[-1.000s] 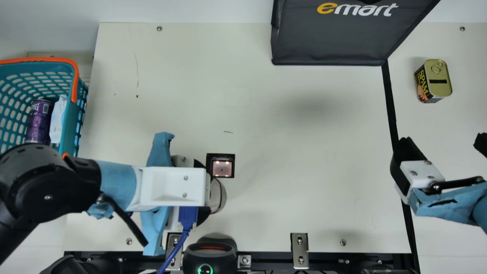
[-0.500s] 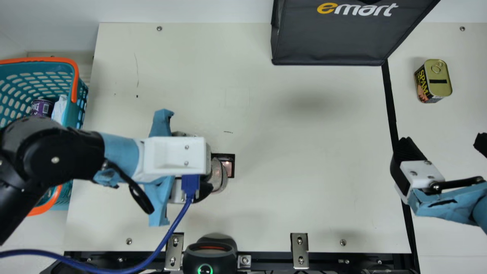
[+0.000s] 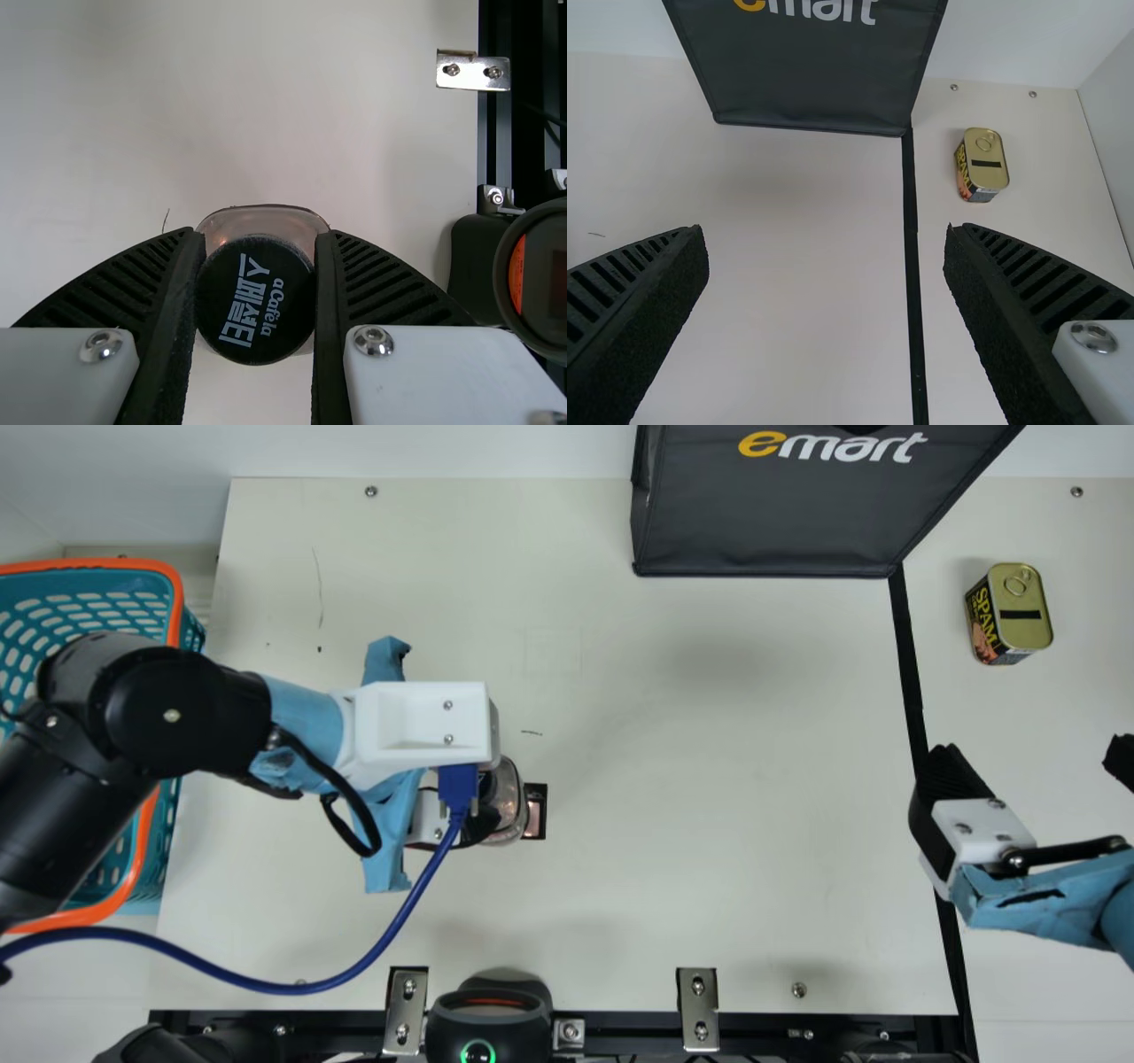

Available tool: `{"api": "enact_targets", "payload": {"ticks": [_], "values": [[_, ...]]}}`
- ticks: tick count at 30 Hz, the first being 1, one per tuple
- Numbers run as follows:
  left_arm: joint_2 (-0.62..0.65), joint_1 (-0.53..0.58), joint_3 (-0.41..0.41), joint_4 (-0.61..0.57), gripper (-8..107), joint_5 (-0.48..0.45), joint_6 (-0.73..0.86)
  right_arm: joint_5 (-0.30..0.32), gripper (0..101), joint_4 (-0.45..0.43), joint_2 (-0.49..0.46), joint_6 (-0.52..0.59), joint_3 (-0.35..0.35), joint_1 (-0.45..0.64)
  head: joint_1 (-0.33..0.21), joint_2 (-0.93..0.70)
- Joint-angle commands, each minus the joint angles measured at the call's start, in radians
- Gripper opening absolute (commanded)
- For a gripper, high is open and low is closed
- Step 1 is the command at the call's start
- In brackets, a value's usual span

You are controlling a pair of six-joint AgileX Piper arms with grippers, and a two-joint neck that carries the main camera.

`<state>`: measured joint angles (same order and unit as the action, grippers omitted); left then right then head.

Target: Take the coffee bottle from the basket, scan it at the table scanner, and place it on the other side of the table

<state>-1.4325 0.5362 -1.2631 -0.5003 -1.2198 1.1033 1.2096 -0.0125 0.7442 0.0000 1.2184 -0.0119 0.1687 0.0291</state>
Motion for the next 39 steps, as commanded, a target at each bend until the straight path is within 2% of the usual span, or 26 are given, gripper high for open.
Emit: {"api": "enact_targets", "payload": {"ticks": [1, 6, 17, 26, 39], "values": [[-0.007, -0.002, 0.001, 0.002, -8, 0.000, 0.001, 0.000, 95, 0.000, 0.000, 0.000, 0.000, 0.000, -0.030, -0.002], [-0.026, -0.007, 0.004, 0.008, -8, 0.005, -0.004, 0.000, 95, 0.000, 0.000, 0.000, 0.000, 0.000, -0.030, -0.002], [-0.046, 0.038, 0.073, 0.014, -8, 0.119, -0.057, 0.000, 95, 0.000, 0.000, 0.000, 0.000, 0.000, -0.030, -0.002], [-0.049, 0.059, 0.101, 0.021, 22, 0.170, -0.103, 0.000, 95, 0.000, 0.000, 0.000, 0.000, 0.000, -0.030, -0.002], [-0.024, 0.050, 0.100, 0.031, 65, 0.178, -0.179, 0.000, 95, 0.000, 0.000, 0.000, 0.000, 0.000, -0.030, -0.002]]}}
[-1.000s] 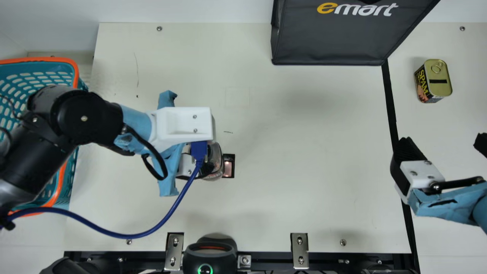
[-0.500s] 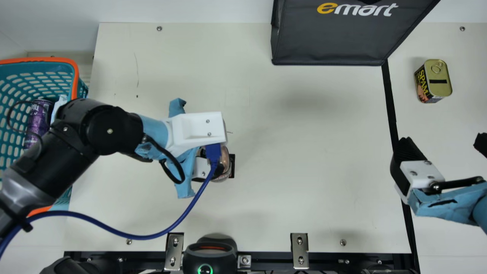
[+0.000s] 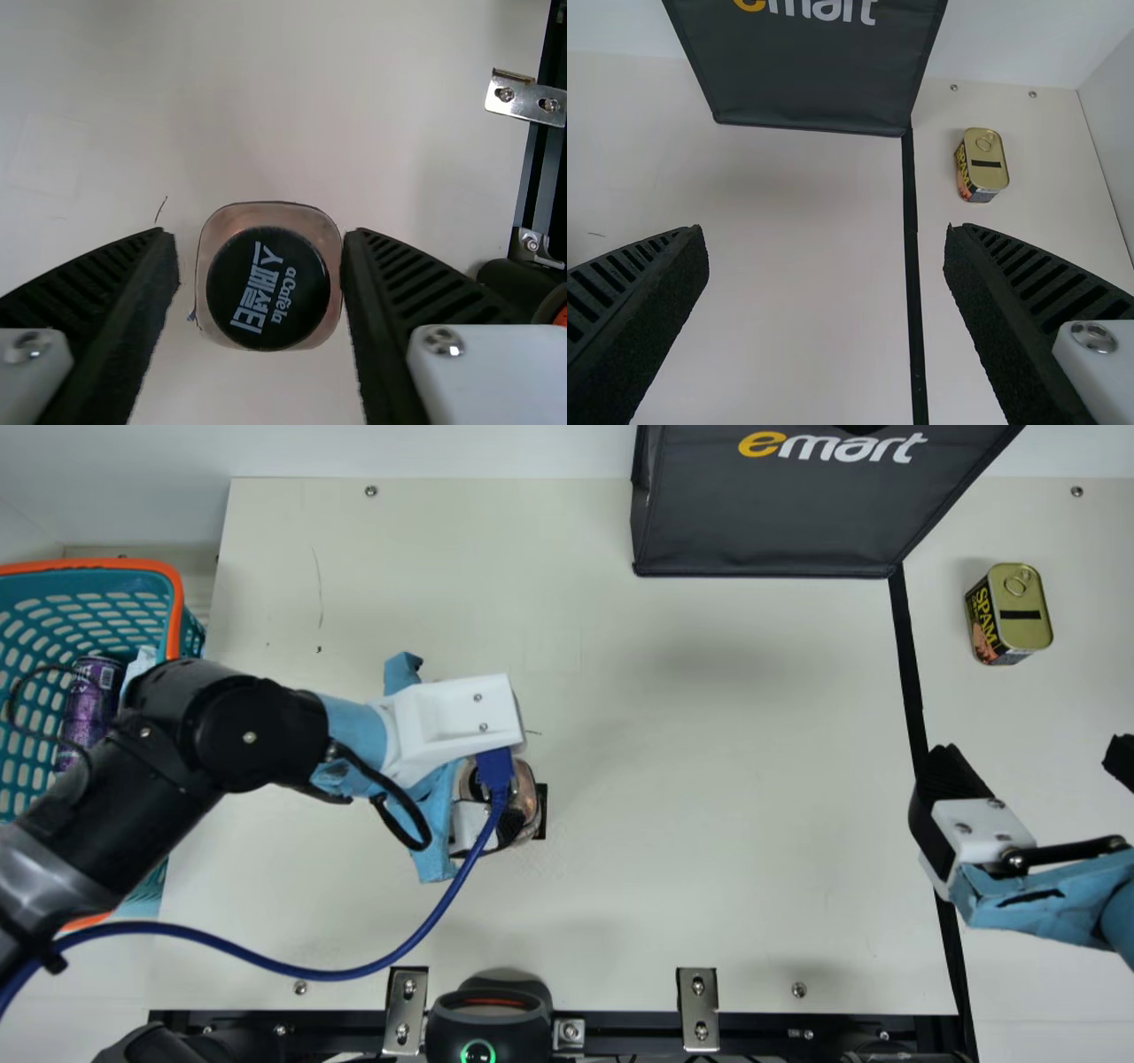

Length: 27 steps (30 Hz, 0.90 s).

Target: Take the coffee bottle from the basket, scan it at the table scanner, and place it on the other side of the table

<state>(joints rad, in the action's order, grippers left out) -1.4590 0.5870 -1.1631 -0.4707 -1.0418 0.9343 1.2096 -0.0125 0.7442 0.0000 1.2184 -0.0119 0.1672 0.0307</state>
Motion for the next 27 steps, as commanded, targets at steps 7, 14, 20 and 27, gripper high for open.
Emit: {"api": "enact_targets", "payload": {"ticks": [7, 14, 20, 27], "values": [[0.038, -0.027, -0.020, -0.003, 89, -0.027, -0.090, 0.000, 95, 0.000, 0.000, 0.000, 0.000, 0.000, -0.029, -0.003], [0.110, -0.066, -0.024, 0.022, 90, -0.042, -0.222, 0.000, 95, 0.000, 0.000, 0.000, 0.000, 0.000, -0.029, -0.003], [0.189, -0.089, -0.014, 0.095, 90, -0.051, -0.390, 0.000, 95, 0.000, 0.000, 0.000, 0.000, 0.000, -0.029, -0.003], [0.277, -0.089, -0.001, 0.191, 90, -0.083, -0.612, 0.000, 95, 0.000, 0.000, 0.000, 0.000, 0.000, -0.029, -0.003]]}}
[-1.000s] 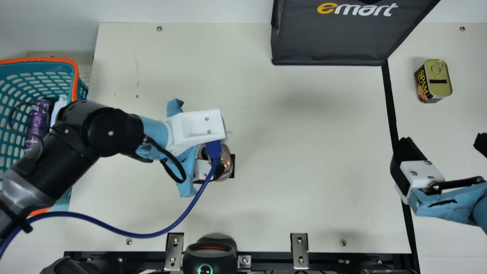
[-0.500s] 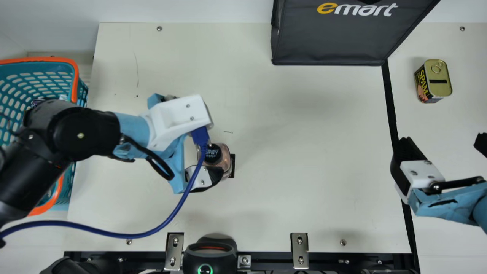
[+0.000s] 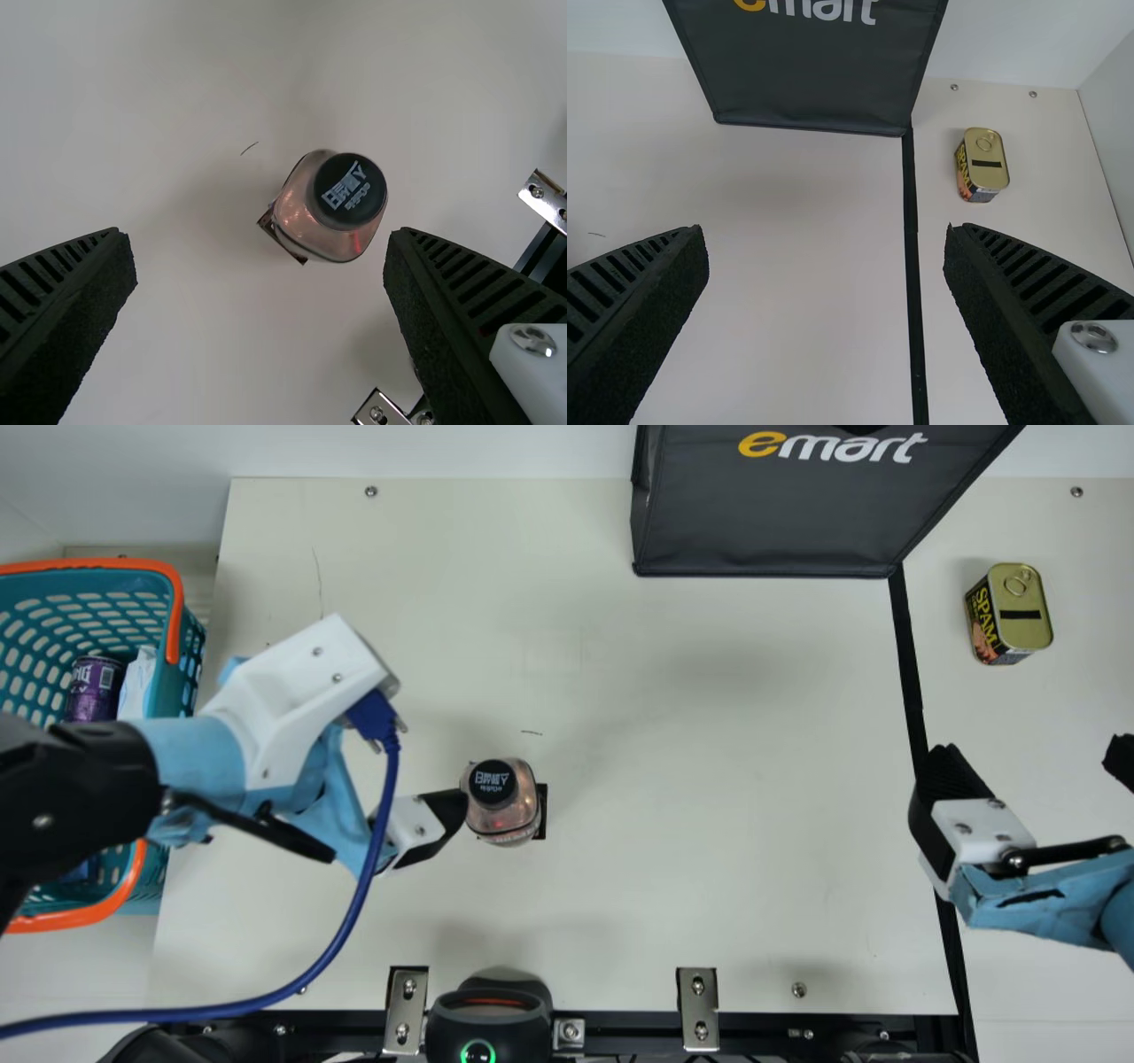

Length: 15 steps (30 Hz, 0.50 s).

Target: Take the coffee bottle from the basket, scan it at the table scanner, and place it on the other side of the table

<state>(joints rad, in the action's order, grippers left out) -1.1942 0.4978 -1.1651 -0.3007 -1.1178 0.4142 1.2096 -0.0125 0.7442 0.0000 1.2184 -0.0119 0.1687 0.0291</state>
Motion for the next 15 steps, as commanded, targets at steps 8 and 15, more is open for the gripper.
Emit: {"api": "enact_targets", "payload": {"ticks": [8, 15], "values": [[0.051, 0.044, -0.018, 0.128, 90, -0.066, -0.356, 0.000, 95, 0.000, 0.000, 0.000, 0.000, 0.000, -0.030, -0.002], [0.033, 0.168, -0.048, 0.237, 90, -0.084, -0.600, 0.000, 95, 0.000, 0.000, 0.000, 0.000, 0.000, -0.030, -0.002]]}}
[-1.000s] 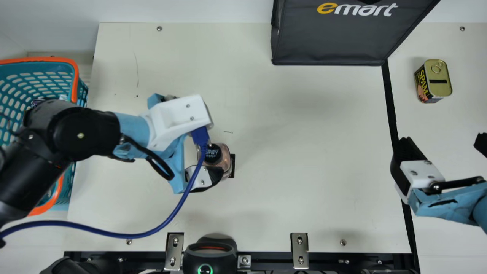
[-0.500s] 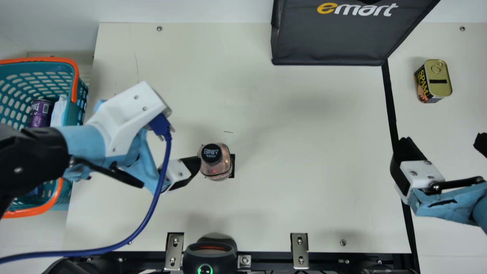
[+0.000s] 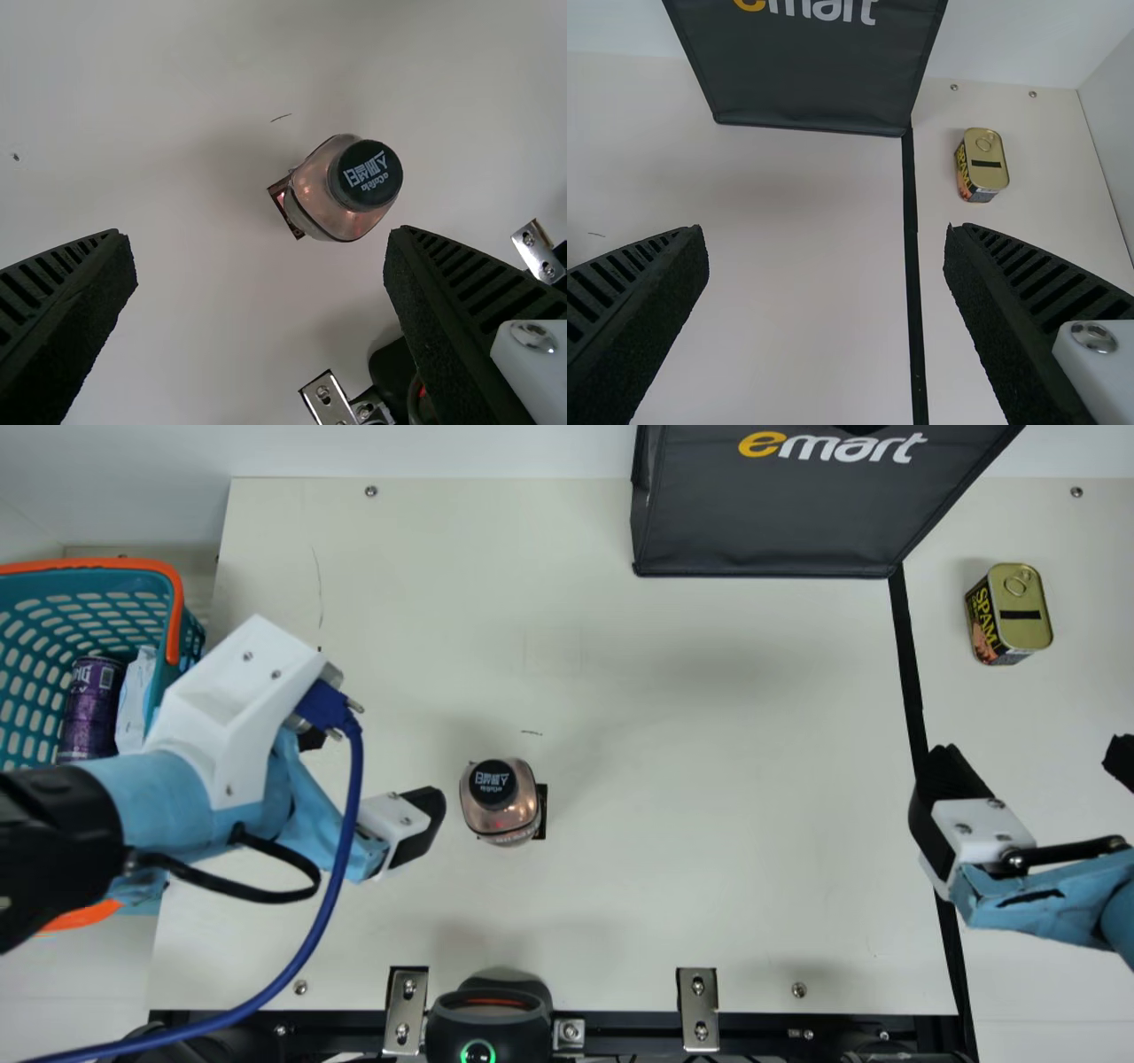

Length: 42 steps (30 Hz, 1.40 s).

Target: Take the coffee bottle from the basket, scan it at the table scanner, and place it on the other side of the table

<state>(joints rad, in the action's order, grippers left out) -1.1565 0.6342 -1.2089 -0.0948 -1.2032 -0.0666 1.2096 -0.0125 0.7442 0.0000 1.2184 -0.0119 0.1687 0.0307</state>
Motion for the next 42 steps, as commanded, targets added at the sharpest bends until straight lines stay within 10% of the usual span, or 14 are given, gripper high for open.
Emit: {"api": "enact_targets", "payload": {"ticks": [1, 42], "values": [[-0.011, 0.051, -0.008, 0.048, 90, 0.000, -0.155, 0.000, 95, 0.000, 0.000, 0.000, 0.000, 0.000, -0.030, -0.003], [-0.257, 0.640, 0.077, 0.733, 90, 0.081, -1.331, 0.000, 95, 0.000, 0.000, 0.000, 0.000, 0.000, -0.030, -0.003]]}}
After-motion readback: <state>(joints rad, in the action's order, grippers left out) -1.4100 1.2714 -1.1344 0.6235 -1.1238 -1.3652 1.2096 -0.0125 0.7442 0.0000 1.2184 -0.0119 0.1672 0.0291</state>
